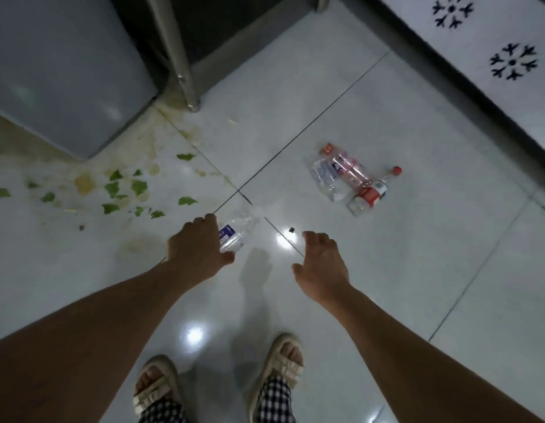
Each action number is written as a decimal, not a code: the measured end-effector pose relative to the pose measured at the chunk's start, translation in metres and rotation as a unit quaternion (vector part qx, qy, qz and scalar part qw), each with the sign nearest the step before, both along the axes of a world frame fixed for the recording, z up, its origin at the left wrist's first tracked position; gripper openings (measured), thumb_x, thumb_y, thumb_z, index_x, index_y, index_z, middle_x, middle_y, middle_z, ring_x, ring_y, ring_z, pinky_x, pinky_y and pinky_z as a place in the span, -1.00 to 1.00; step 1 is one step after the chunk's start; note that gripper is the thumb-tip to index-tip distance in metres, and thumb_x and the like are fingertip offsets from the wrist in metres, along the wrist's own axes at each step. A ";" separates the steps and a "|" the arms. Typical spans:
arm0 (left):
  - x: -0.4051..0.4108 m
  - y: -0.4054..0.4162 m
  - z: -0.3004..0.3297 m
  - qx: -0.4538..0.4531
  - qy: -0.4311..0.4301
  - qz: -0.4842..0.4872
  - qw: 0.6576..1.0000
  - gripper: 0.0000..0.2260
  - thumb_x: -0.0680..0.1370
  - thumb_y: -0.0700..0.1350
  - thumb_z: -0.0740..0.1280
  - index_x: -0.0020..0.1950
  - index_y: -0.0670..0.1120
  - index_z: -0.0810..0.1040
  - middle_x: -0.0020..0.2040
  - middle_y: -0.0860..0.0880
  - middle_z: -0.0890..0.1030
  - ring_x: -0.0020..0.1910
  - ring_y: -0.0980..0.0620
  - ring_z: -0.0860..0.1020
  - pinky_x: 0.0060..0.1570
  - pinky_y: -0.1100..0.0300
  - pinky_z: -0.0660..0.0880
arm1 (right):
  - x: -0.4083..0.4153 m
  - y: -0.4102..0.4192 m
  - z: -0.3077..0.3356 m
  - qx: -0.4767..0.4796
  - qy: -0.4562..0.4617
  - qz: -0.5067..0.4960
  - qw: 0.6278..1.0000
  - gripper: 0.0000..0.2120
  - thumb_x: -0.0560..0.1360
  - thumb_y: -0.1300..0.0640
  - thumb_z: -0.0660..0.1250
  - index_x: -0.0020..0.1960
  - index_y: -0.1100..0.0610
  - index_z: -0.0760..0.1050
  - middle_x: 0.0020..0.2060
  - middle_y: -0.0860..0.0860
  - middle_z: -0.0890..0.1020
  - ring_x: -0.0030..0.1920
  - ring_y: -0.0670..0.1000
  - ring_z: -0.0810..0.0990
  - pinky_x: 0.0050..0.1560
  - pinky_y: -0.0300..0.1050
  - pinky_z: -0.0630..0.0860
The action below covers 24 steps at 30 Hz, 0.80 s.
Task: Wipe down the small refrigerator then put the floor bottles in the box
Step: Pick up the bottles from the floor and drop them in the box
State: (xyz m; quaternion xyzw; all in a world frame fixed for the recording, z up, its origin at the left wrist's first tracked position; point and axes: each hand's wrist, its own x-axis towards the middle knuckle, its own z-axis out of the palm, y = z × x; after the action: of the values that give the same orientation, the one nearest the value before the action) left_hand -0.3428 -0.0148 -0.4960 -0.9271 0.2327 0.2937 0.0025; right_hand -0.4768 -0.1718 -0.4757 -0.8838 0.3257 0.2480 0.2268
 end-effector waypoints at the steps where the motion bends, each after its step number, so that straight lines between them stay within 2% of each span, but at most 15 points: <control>1: -0.005 -0.017 0.007 0.000 0.001 -0.002 1.000 -0.43 0.36 0.20 0.42 0.17 -0.12 0.34 0.07 -0.09 0.52 0.06 -0.08 0.52 -0.07 0.07 0.45 | -0.005 -0.018 0.006 -0.002 -0.002 -0.009 1.000 -0.43 0.51 0.12 0.30 0.45 0.12 0.18 0.34 0.08 0.36 0.33 0.09 0.32 0.23 -0.06 0.38; 5: -0.018 -0.088 0.029 -0.019 0.004 -0.012 1.000 -0.44 0.36 0.20 0.41 0.16 -0.13 0.35 0.06 -0.09 0.53 0.03 -0.08 0.53 -0.06 0.06 0.50 | -0.025 -0.088 0.023 -0.008 0.000 -0.041 0.999 -0.45 0.51 0.13 0.31 0.44 0.14 0.20 0.33 0.08 0.37 0.32 0.08 0.33 0.26 -0.06 0.39; 10: -0.019 -0.163 0.036 -0.028 -0.006 -0.054 0.998 -0.43 0.38 0.23 0.39 0.16 -0.13 0.34 0.06 -0.09 0.53 0.02 -0.09 0.53 -0.15 0.10 0.43 | -0.035 -0.155 0.025 -0.012 0.011 -0.099 0.995 -0.48 0.49 0.15 0.34 0.39 0.16 0.25 0.27 0.11 0.41 0.29 0.10 0.36 0.21 -0.03 0.42; 16: 0.005 -0.227 0.014 0.003 -0.001 -0.076 0.997 -0.42 0.38 0.23 0.37 0.16 -0.14 0.32 0.09 -0.11 0.52 0.05 -0.11 0.52 -0.17 0.11 0.35 | -0.027 -0.208 0.005 0.004 0.039 -0.147 0.988 -0.44 0.50 0.13 0.35 0.42 0.18 0.22 0.27 0.13 0.40 0.29 0.12 0.37 0.22 -0.03 0.40; 21: 0.033 -0.273 -0.015 0.015 0.016 -0.085 0.996 -0.38 0.39 0.24 0.38 0.20 -0.17 0.31 0.12 -0.15 0.52 0.10 -0.14 0.52 -0.11 0.04 0.43 | -0.004 -0.247 -0.023 0.017 0.044 -0.196 0.980 -0.44 0.48 0.13 0.35 0.41 0.19 0.23 0.25 0.15 0.41 0.27 0.14 0.37 0.19 -0.03 0.40; 24: 0.041 -0.296 -0.037 0.009 0.028 -0.100 0.995 -0.37 0.39 0.25 0.37 0.21 -0.17 0.31 0.11 -0.15 0.52 0.07 -0.14 0.53 -0.17 0.07 0.39 | 0.009 -0.268 -0.051 0.026 0.034 -0.243 0.969 -0.45 0.48 0.15 0.35 0.39 0.22 0.23 0.21 0.17 0.42 0.24 0.16 0.39 0.14 -0.04 0.41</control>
State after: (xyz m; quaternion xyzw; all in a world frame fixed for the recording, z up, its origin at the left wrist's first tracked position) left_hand -0.3021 -0.3109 -0.5332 -0.8909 0.3211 0.3195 0.0338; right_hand -0.4674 -0.4396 -0.5270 -0.7630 0.5315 0.2235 0.2922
